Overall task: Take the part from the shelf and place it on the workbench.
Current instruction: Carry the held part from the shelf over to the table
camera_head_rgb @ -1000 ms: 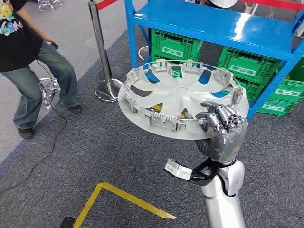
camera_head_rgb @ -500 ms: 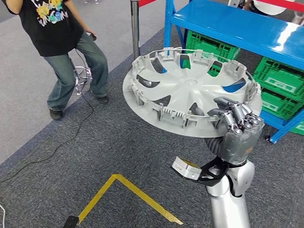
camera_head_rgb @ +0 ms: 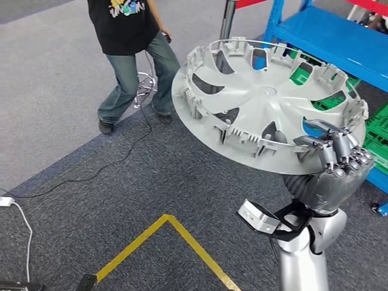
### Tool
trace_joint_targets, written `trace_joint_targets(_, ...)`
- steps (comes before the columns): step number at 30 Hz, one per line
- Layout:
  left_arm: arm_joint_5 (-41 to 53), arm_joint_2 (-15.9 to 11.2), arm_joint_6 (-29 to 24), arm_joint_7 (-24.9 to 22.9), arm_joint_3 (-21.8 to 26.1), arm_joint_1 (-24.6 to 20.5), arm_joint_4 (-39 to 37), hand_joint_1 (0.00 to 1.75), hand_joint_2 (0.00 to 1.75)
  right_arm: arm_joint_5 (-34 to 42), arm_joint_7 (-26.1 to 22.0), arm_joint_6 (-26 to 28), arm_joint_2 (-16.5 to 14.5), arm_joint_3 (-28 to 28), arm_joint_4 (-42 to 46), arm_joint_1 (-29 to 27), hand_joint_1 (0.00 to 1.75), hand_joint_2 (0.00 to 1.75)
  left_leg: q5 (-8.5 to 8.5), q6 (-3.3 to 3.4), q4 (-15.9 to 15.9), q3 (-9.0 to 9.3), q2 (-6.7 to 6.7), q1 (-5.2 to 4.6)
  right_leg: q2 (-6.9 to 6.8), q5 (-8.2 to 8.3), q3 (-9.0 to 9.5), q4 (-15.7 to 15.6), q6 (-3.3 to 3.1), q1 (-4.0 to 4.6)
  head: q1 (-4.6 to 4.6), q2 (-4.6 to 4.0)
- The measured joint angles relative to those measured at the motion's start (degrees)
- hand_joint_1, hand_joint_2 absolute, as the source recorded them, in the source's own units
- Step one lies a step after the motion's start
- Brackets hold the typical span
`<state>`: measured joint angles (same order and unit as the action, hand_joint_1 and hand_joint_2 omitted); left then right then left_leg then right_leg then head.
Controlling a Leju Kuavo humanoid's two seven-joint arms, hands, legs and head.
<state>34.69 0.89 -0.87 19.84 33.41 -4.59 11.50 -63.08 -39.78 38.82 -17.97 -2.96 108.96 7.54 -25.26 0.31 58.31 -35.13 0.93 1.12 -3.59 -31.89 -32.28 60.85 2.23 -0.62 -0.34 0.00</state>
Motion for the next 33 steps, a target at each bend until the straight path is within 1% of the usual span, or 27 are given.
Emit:
trace_joint_targets(1,0.0,0.0,0.0,0.0,0.0,-0.1,0.0,0.0,0.0,0.1,0.0,0.0,0.0,-0.2,0.2,0.0,1.75,1.75,0.01,0.32,0.0,0.0,-0.68,-0.05,1.74,-1.9,-1.83,3.7,0.02,-0.07,0.08,0.0)
trace_joint_targets(2,0.0,0.0,0.0,0.0,0.0,-0.2,0.0,0.0,0.0,0.2,0.0,0.0,0.0,-0.4,0.3,-0.1,1.75,1.75,0.01,0.55,0.0,-0.01,-1.39,-0.17,2.73,-3.73,-3.96,8.0,-0.05,-0.05,0.11,0.0)
trace_joint_targets(3,0.0,-0.1,0.0,-0.1,0.0,-0.3,0.0,0.0,0.0,0.2,0.0,0.0,0.0,-0.5,0.3,-0.1,1.75,1.75,0.01,0.67,0.0,0.0,-2.19,-0.31,3.16,-4.92,-5.99,11.7,-0.16,0.0,0.13,0.0)
trace_joint_targets(4,0.0,-0.1,0.0,-0.1,0.0,-0.3,0.0,0.0,0.0,0.3,0.0,0.0,0.0,-0.7,0.3,-0.1,1.75,1.75,0.01,0.73,0.0,0.02,-3.09,-0.46,3.36,-5.0,-7.34,13.7,-0.36,0.06,0.12,0.0)
trace_joint_targets(5,-0.1,-0.1,0.0,-0.2,0.0,-0.3,0.0,0.0,0.0,0.3,0.0,0.0,0.0,-0.8,0.3,-0.2,1.75,1.75,0.01,0.74,0.0,0.05,-4.01,-0.59,3.52,-3.89,-7.65,13.4,-0.66,0.11,0.11,0.0)
trace_joint_targets(6,-0.1,-0.1,0.0,-0.2,0.0,-0.3,0.0,0.0,0.0,0.3,0.0,0.0,0.0,-0.9,0.3,-0.2,1.75,1.75,0.02,0.75,0.0,0.09,-4.96,-0.68,3.87,-1.82,-6.89,11.0,-1.05,0.18,0.11,0.0)
trace_joint_targets(8,-0.1,0.0,0.0,-0.3,0.0,-0.3,0.0,0.0,0.0,0.3,0.0,0.0,0.0,-1.1,0.4,-0.2,1.75,1.75,0.05,0.68,0.1,0.07,-6.7,-0.74,6.37,2.59,-3.61,3.1,-1.89,0.25,0.09,0.0)
trace_joint_targets(9,-0.1,0.0,0.0,-0.3,0.0,-0.3,0.0,0.0,0.0,0.3,0.0,0.0,0.0,-1.1,0.5,-0.1,1.75,1.75,0.11,0.54,0.2,-0.07,-7.46,-0.7,7.63,3.77,-2.17,-0.1,-2.11,0.23,0.1,0.0)
trace_joint_targets(10,0.0,0.1,0.0,-0.4,0.0,-0.3,0.0,0.0,0.0,0.4,0.0,0.0,0.0,-1.2,0.6,-0.1,1.75,1.75,0.23,0.29,0.2,-0.28,-8.15,-0.59,8.54,4.22,-1.29,-1.8,-2.2,0.22,0.08,0.0)
trace_joint_targets(12,0.0,0.0,0.1,-0.5,0.0,-0.1,0.0,0.0,0.0,0.4,0.0,0.0,0.0,-1.3,0.6,-0.1,1.75,1.75,0.58,-0.47,0.0,-0.66,-9.51,-0.34,8.01,4.12,-0.73,-2.7,-2.16,0.26,0.12,0.0)
trace_joint_targets(13,0.0,0.0,0.1,-0.6,0.0,0.0,0.0,0.0,0.0,0.4,0.0,0.0,0.0,-1.3,0.6,0.0,1.75,1.75,0.53,-0.81,0.0,-0.77,-9.29,-0.33,7.27,4.26,-0.55,-3.0,-2.25,0.22,0.1,0.0)
trace_joint_targets(14,0.0,-0.1,0.2,-0.6,0.0,0.1,0.0,0.0,0.0,0.4,0.0,0.0,-0.1,-1.3,0.6,0.0,1.75,1.75,-0.01,-1.08,0.6,-1.08,-8.07,-0.46,6.49,4.4,-0.29,-3.4,-2.41,0.13,-0.02,0.0)
trace_joint_targets(15,0.0,-0.1,0.2,-0.7,0.0,0.0,0.0,0.0,0.0,0.4,0.0,0.0,-0.1,-1.4,0.6,0.0,1.75,1.75,-1.14,-1.32,2.3,-1.84,-6.27,-0.62,5.6,4.52,-0.04,-3.7,-2.61,0.06,-0.19,0.0)
trace_joint_targets(16,0.0,-0.1,0.3,-0.7,0.0,-0.1,0.0,0.0,0.0,0.4,0.0,0.0,-0.1,-1.5,0.7,0.0,1.75,1.75,-2.84,-1.51,5.1,-3.14,-4.1,-0.71,4.65,4.54,0.14,-3.9,-2.79,0.06,-0.33,0.0)
trace_joint_targets(17,0.0,-0.1,0.3,-0.7,0.0,-0.3,0.0,0.0,0.0,0.4,0.0,0.0,-0.1,-1.6,0.7,0.0,1.75,1.75,-4.68,-1.74,8.8,-4.88,-2.6,-0.71,3.77,4.46,0.22,-4.0,-2.95,0.12,-0.45,0.0)
trace_joint_targets(18,0.0,-0.2,0.3,-0.8,0.0,-0.4,0.0,0.0,0.0,0.4,0.0,0.0,-0.1,-1.7,0.7,0.0,1.75,1.75,-6.12,-1.97,12.4,-6.56,-1.91,-0.63,2.85,4.36,0.25,-4.0,-3.02,0.17,-0.46,0.0)
trace_joint_targets(19,0.0,-0.2,0.3,-0.8,0.0,-0.4,0.0,0.0,0.0,0.4,0.0,0.0,-0.1,-1.8,0.7,0.0,1.75,1.75,-6.72,-2.14,14.8,-7.64,-1.6,-0.53,2.0,4.26,0.28,-4.0,-3.06,0.19,-0.49,0.0)
trace_joint_targets(20,-0.1,-0.2,0.4,-0.9,0.0,-0.4,0.0,0.0,0.0,0.4,0.0,0.0,-0.1,-1.9,0.7,0.0,1.75,1.75,-6.23,-2.27,15.1,-7.72,-1.41,-0.46,1.22,4.17,0.33,-4.0,-3.04,0.19,-0.48,0.0)
trace_joint_targets(21,-0.1,-0.2,0.5,-1.0,0.0,-0.3,0.0,0.0,0.0,0.4,0.0,0.0,-0.1,-2.0,0.7,0.0,1.75,1.75,-4.75,-2.31,13.2,-6.63,-1.11,-0.43,0.48,4.07,0.45,-3.9,-2.97,0.19,-0.5,0.0)
trace_joint_targets(22,-0.1,-0.2,0.6,-1.1,0.0,-0.3,0.0,0.0,0.0,0.4,0.0,0.0,-0.1,-2.0,0.7,0.0,1.75,1.75,-2.73,-2.24,9.6,-4.6,-0.43,-0.46,-0.22,3.93,0.64,-3.9,-2.86,0.21,-0.5,0.0)
trace_joint_targets(24,-0.1,-0.3,0.7,-1.3,0.0,-0.4,0.0,0.0,0.0,0.5,0.0,0.0,-0.1,-2.1,0.7,-0.1,1.75,1.75,-0.24,-1.66,2.3,-0.54,2.13,-0.99,-1.52,3.56,0.99,-3.9,-2.44,0.48,-0.51,0.0)
trace_joint_targets(26,-0.1,-0.4,0.7,-1.4,0.0,-0.6,0.0,0.0,0.0,0.5,0.0,0.0,-0.1,-2.2,0.7,-0.1,1.75,1.75,-0.11,-0.86,-0.6,0.73,3.38,-1.54,-2.8,3.25,1.13,-3.8,-1.97,0.85,-0.47,0.0)
trace_joint_targets(27,-0.1,-0.4,0.7,-1.5,0.0,-0.5,0.0,0.0,0.0,0.5,0.0,0.0,-0.1,-2.3,0.8,-0.1,1.75,1.75,-0.09,-0.45,-0.8,0.6,2.84,-1.6,-3.47,3.15,1.2,-3.8,-1.74,0.94,-0.46,0.0)
trace_joint_targets(28,-0.1,-0.4,0.7,-1.5,0.0,-0.3,0.0,0.0,0.0,0.5,0.0,0.0,-0.1,-2.3,0.7,-0.1,1.75,1.75,0.03,-0.11,-0.9,0.59,2.2,-1.48,-3.61,2.92,1.15,-3.7,-1.45,0.87,-0.47,0.0)
trace_joint_targets(30,-0.1,-0.3,0.7,-1.5,0.0,-0.2,0.0,0.0,0.0,0.5,0.0,0.0,-0.1,-2.3,0.8,-0.1,1.75,1.75,0.29,0.57,-1.2,0.71,0.85,-1.12,-1.09,1.31,0.23,-1.5,-0.9,0.55,-0.36,0.0)
trace_joint_targets(32,-0.1,-0.2,0.8,-1.5,0.0,-0.3,0.0,0.0,0.0,0.6,-0.1,0.0,-0.1,-2.4,0.8,-0.1,1.75,1.75,0.39,1.01,-1.4,0.74,-0.54,-0.89,2.38,-2.11,-2.93,5.3,-0.52,0.24,-0.06,0.0)
trace_joint_targets(33,-0.1,-0.2,0.8,-1.5,0.0,-0.4,0.0,0.0,0.0,0.6,-0.1,0.0,-0.1,-2.5,0.7,-0.2,1.75,1.75,0.39,1.11,-1.4,0.72,-1.32,-0.87,3.04,-3.71,-5.0,9.4,-0.4,0.19,0.02,0.0)
